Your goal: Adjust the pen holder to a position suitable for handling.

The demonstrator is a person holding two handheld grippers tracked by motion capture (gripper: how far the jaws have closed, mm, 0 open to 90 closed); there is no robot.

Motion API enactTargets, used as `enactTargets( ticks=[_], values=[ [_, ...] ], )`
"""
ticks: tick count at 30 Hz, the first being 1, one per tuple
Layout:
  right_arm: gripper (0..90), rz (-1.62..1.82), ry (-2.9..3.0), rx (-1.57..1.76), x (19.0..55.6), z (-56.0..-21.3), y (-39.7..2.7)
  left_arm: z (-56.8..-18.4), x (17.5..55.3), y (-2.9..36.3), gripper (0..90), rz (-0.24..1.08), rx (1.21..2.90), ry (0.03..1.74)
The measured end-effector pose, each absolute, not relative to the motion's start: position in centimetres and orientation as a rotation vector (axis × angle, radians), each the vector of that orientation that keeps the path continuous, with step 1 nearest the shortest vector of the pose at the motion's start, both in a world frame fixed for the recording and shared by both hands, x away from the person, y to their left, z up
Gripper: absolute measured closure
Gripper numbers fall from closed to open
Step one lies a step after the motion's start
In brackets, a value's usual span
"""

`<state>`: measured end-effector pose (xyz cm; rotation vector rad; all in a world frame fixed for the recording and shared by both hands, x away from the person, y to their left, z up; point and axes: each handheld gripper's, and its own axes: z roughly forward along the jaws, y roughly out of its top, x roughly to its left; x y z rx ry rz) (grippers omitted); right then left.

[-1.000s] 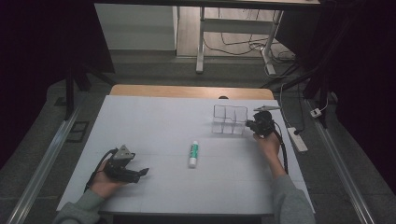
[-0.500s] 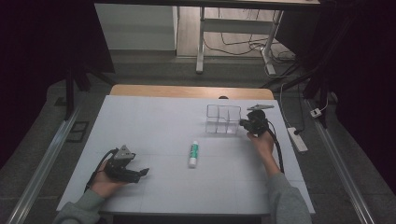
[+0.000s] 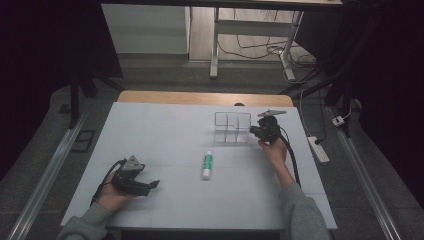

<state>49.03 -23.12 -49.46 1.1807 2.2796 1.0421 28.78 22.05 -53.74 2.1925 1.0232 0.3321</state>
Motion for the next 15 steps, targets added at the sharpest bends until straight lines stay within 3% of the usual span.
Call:
enactTargets(
  ticks=[15],
  values=[
    [89.0,1.067,2.29,1.161,49.3,-49.3,-21.7,-53.8,28.9,22.1,15.3,0.331,2.203,1.015]
  ],
)
